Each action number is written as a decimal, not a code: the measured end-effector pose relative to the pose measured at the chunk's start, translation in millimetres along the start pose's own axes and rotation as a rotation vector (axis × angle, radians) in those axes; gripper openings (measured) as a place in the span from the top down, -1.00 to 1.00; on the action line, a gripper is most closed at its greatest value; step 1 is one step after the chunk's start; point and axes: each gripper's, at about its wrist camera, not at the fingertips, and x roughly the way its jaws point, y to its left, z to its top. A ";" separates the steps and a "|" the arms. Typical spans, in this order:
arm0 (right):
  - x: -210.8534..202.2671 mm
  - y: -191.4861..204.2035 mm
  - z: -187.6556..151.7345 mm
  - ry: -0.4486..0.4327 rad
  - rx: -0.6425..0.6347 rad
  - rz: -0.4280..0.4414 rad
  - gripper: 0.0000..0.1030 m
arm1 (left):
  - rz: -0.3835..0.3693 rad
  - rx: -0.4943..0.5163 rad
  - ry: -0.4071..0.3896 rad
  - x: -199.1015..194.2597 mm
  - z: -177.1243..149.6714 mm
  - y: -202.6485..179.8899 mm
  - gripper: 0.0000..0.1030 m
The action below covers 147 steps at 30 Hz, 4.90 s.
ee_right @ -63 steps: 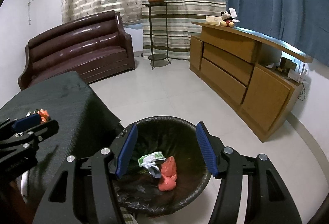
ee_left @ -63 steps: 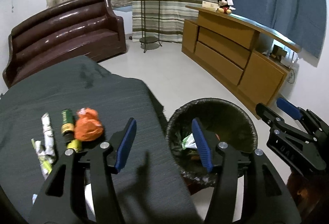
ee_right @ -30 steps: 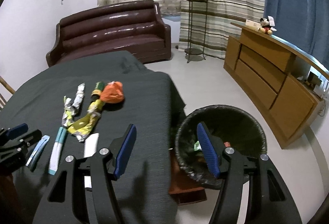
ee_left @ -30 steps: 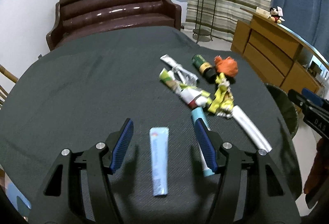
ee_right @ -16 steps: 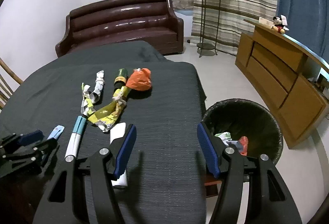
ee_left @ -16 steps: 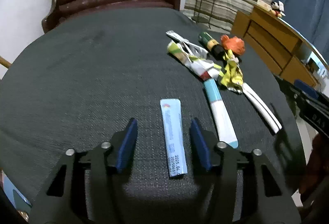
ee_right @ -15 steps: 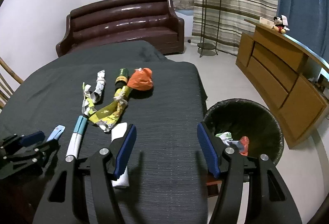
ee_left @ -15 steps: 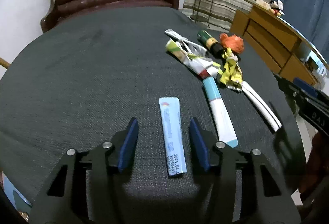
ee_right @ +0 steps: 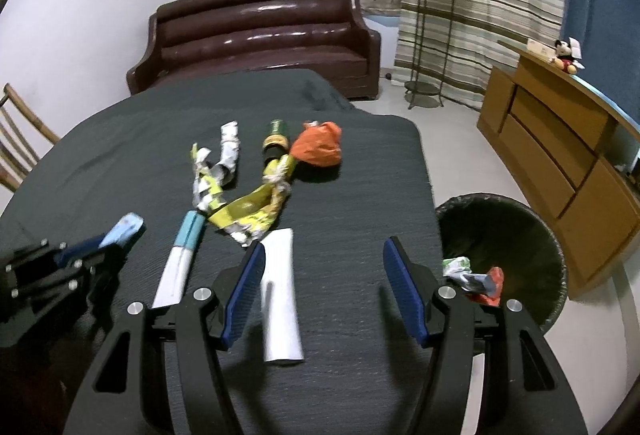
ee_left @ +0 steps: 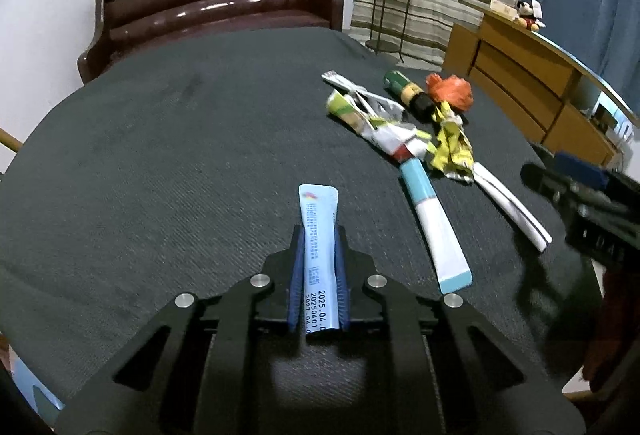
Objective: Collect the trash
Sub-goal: 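Grasp the light blue toothpaste tube with the left tool while the right tool grasps the white tube, then carry both tubes over the black bin and open both tools to drop them, then move both tools back over the trash on the table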
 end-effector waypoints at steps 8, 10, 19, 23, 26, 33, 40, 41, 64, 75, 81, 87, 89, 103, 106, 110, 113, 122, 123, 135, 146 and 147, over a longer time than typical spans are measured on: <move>9.0 11.5 -5.4 0.066 -0.053 -0.002 -0.09 | 0.023 -0.030 -0.028 -1.7 11.8 14.1 0.73; 13.1 13.7 -5.5 0.087 -0.059 -0.006 0.00 | 0.026 -0.036 -0.033 -2.6 13.0 16.9 0.73; 14.3 23.3 -11.1 0.126 -0.092 0.020 0.61 | 0.004 -0.051 -0.038 -4.5 10.5 19.9 0.73; 9.2 22.4 -13.6 0.114 -0.084 0.023 0.63 | -0.016 -0.051 -0.043 -7.0 11.2 17.7 0.73; 1.6 18.2 -13.7 0.092 -0.067 0.018 0.63 | -0.031 -0.044 -0.054 -8.7 13.5 11.1 0.73; -18.2 -11.1 -3.8 0.008 -0.006 -0.021 0.64 | -0.090 -0.017 -0.097 -14.5 26.9 -20.0 0.73; -30.9 -62.2 7.5 -0.064 0.065 -0.119 0.63 | -0.166 0.016 -0.134 -10.0 49.5 -65.6 0.73; -31.4 -72.0 9.1 -0.070 0.080 -0.135 0.63 | -0.176 0.021 -0.138 -8.7 53.1 -72.6 0.73; -16.3 -179.8 11.7 -0.133 0.200 -0.263 0.63 | -0.262 0.183 -0.124 52.8 91.2 -224.5 0.72; -5.9 -204.3 6.2 -0.116 0.236 -0.260 0.63 | -0.256 0.245 -0.094 80.4 97.4 -261.6 0.71; 2.4 -210.8 6.5 -0.104 0.253 -0.260 0.63 | -0.255 0.265 -0.088 88.2 102.3 -278.3 0.71; 6.5 -219.5 2.4 -0.103 0.288 -0.259 0.48 | -0.246 0.298 -0.076 96.3 103.9 -290.2 0.44; 6.1 -223.2 1.2 -0.106 0.310 -0.257 0.30 | -0.243 0.291 -0.074 96.9 104.1 -291.1 0.27; -0.4 -226.1 0.1 -0.123 0.323 -0.262 0.23 | -0.241 0.266 -0.088 89.1 107.2 -283.7 0.02; -1.6 -225.4 1.6 -0.122 0.319 -0.259 0.21 | -0.242 0.258 -0.094 83.1 108.5 -277.4 0.02; -4.4 -218.8 3.8 -0.124 0.310 -0.248 0.17 | -0.238 0.248 -0.097 73.7 107.1 -267.7 0.01; -5.3 -211.4 4.3 -0.121 0.300 -0.235 0.16 | -0.230 0.235 -0.099 65.8 104.9 -256.3 0.01; -10.9 -182.9 5.4 -0.106 0.269 -0.196 0.15 | -0.195 0.206 -0.099 47.8 93.8 -223.3 0.01; -12.7 -179.4 5.1 -0.106 0.262 -0.195 0.15 | -0.191 0.202 -0.098 45.8 92.3 -220.2 0.01; -26.0 -148.1 5.1 -0.109 0.214 -0.185 0.15 | -0.134 0.154 -0.119 19.0 77.7 -172.8 0.01; -28.7 -106.9 4.8 -0.111 0.148 -0.149 0.13 | -0.057 0.078 -0.113 2.2 58.6 -114.9 0.01; -28.0 -103.2 4.7 -0.108 0.143 -0.145 0.13 | -0.047 0.070 -0.110 1.4 56.4 -108.3 0.01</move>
